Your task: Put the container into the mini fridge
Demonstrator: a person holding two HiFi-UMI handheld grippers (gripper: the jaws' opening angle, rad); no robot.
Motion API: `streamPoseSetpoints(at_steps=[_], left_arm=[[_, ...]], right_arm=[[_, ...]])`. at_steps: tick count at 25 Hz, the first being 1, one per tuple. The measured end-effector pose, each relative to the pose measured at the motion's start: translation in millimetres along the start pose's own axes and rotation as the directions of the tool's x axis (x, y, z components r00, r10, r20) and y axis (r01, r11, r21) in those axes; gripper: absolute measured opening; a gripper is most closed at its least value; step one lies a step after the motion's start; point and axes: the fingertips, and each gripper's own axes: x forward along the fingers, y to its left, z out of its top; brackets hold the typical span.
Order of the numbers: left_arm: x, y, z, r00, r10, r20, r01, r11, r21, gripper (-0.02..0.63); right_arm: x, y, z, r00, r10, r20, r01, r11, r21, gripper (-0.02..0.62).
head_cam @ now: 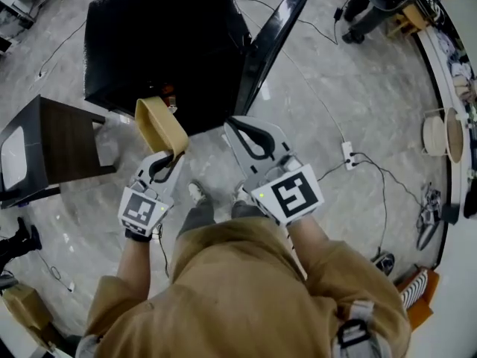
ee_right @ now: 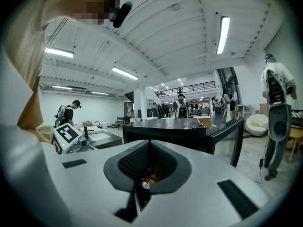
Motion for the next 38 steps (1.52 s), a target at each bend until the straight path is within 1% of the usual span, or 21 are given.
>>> streamPoseSetpoints(at_steps=[4,6,8,10,14,20,24,27,30,32,36,38], left_arm=[[22,15,-25,0.996,-0.039,-0.077,0.043,0.998,0.049,0.005],[34,21,-40,0.991,-0.054,-0.119,0.062,0.996,0.066,0.005],[46,24,-54,0.986,-0.069,-0.153,0.085,0.991,0.101,0.005],[55,27,-64,0.982,-0.084,-0.167,0.107,0.986,0.132,0.005],[69,39,-78,0.978,-0.084,-0.191,0.119,0.977,0.179,0.005],[78,53,-84,0.973,-0.06,-0.224,0.116,0.963,0.245,0.005],[108,53,-78,0.971,-0.045,-0.236,0.114,0.951,0.287,0.005],[120,56,-78,0.969,-0.035,-0.246,0.113,0.943,0.314,0.005],[129,62,-81,0.964,-0.021,-0.264,0.119,0.924,0.363,0.005],[138,65,-84,0.961,-0.018,-0.274,0.127,0.915,0.383,0.005],[145,62,-87,0.949,-0.02,-0.315,0.161,0.89,0.428,0.005],[150,57,-89,0.943,-0.031,-0.33,0.182,0.881,0.437,0.005]], right_arm=[[14,-4,-17,1.0,-0.011,-0.021,0.011,1.0,0.013,0.003],[18,-9,-26,0.999,-0.02,-0.033,0.021,1.0,0.012,0.003],[21,-14,-39,0.998,-0.031,-0.061,0.031,0.999,0.007,0.003],[24,-18,-50,0.996,-0.04,-0.074,0.04,0.999,0.001,0.002],[29,-21,-60,0.997,-0.066,-0.049,0.068,0.997,0.026,0.003],[35,-19,-78,0.995,-0.085,-0.046,0.087,0.995,0.043,0.002],[28,-37,-86,0.996,-0.084,-0.036,0.086,0.995,0.049,0.003],[27,-40,-84,0.996,-0.088,-0.025,0.089,0.995,0.043,0.003],[28,-40,-87,0.996,-0.09,-0.027,0.091,0.995,0.037,0.003],[30,-42,-93,0.995,-0.092,-0.026,0.093,0.995,0.035,0.003],[29,-41,-98,0.995,-0.091,-0.03,0.093,0.994,0.052,0.003],[30,-43,-101,0.995,-0.089,-0.034,0.091,0.994,0.06,0.002]])
